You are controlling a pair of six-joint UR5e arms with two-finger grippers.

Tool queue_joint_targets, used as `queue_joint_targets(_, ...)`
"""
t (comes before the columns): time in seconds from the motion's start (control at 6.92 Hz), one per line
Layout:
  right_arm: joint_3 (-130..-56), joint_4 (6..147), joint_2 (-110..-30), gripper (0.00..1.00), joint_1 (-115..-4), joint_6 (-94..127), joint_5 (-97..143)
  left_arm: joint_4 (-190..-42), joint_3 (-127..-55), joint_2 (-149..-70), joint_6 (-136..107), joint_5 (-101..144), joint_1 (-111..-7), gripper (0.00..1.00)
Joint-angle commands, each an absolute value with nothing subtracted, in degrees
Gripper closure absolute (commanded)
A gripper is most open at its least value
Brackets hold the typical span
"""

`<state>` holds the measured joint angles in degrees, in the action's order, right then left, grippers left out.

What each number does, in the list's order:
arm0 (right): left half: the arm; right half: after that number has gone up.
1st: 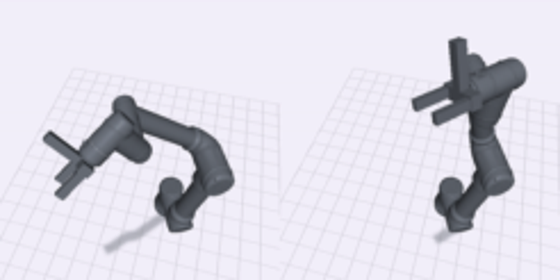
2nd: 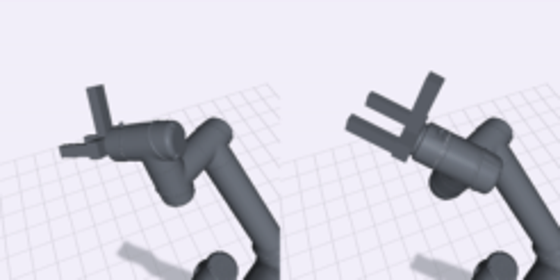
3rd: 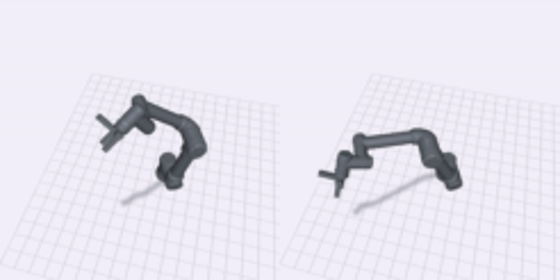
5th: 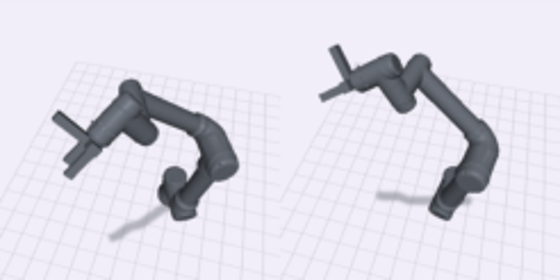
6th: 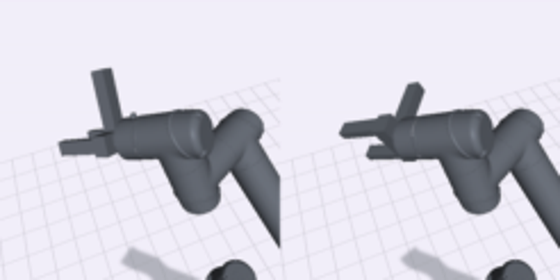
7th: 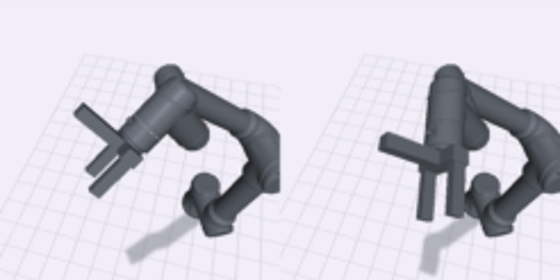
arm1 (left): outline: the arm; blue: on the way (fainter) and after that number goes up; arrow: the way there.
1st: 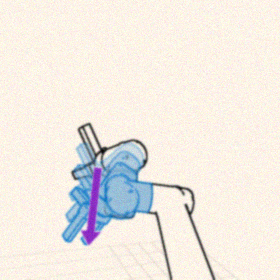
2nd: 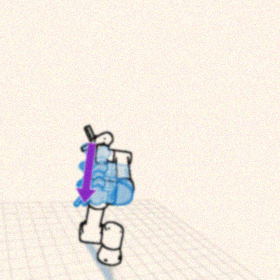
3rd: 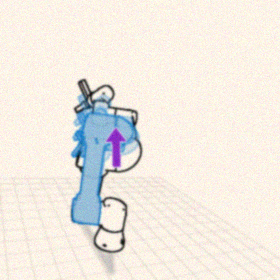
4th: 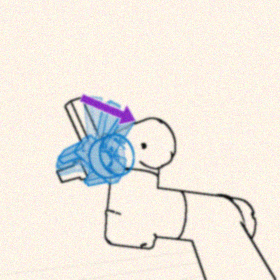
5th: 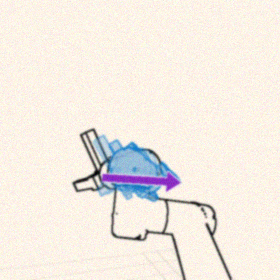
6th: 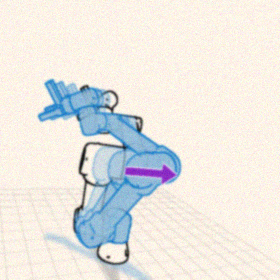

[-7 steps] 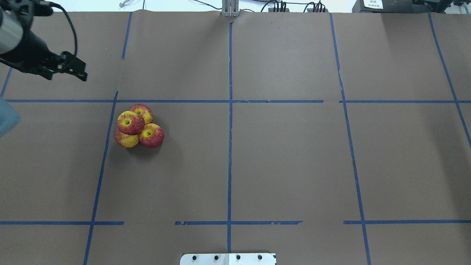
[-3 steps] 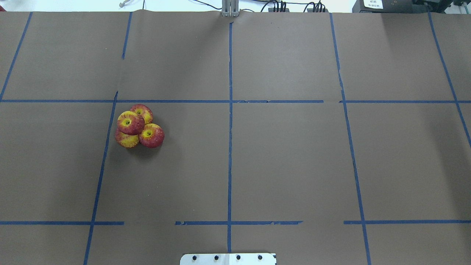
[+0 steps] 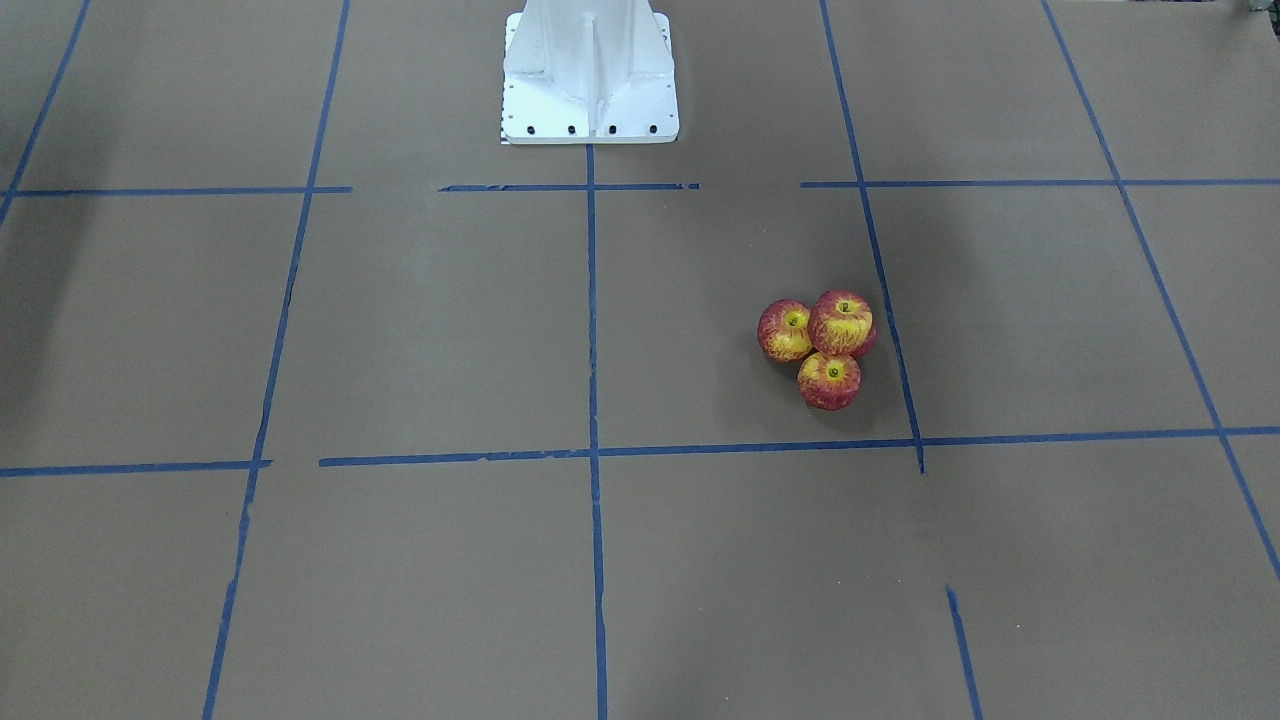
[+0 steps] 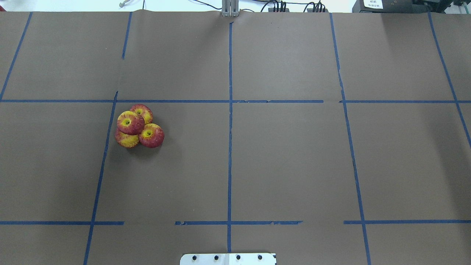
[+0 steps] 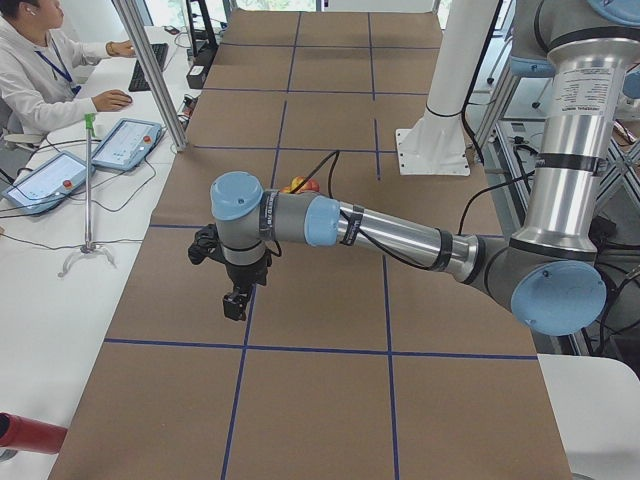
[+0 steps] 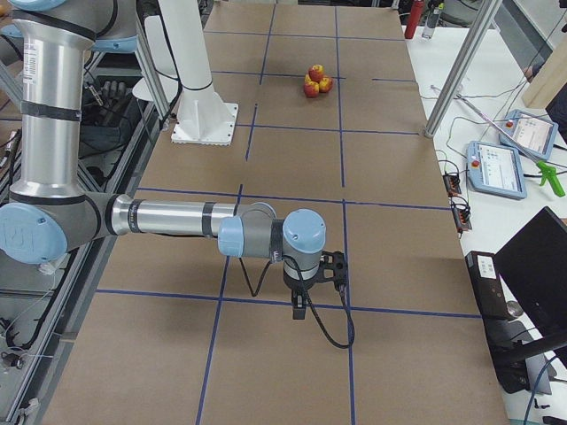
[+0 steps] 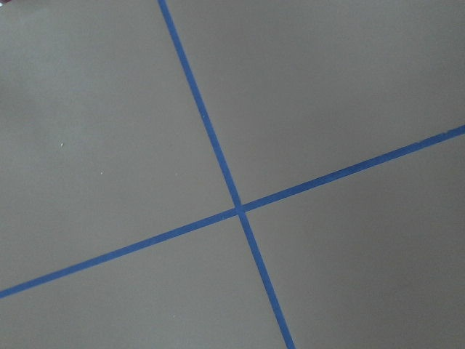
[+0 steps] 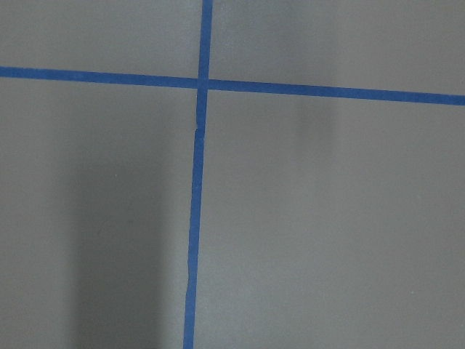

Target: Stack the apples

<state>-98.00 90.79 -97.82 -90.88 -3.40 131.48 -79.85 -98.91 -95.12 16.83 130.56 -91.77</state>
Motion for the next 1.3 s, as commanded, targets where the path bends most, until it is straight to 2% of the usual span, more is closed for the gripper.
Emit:
queue_joint_targets(0.0,-98.0,90.8,-97.8,0.0,-90.9,-3.4,131.5,-79.9,-98.5,-92.0,16.6,132.8,-92.0,0.0)
queue_joint_targets(1.16,-98.0,90.8,-97.8,0.0,-90.9,-3.3,131.5,-79.6,-99.1,-91.9,16.5,134.0,-92.1,0.0)
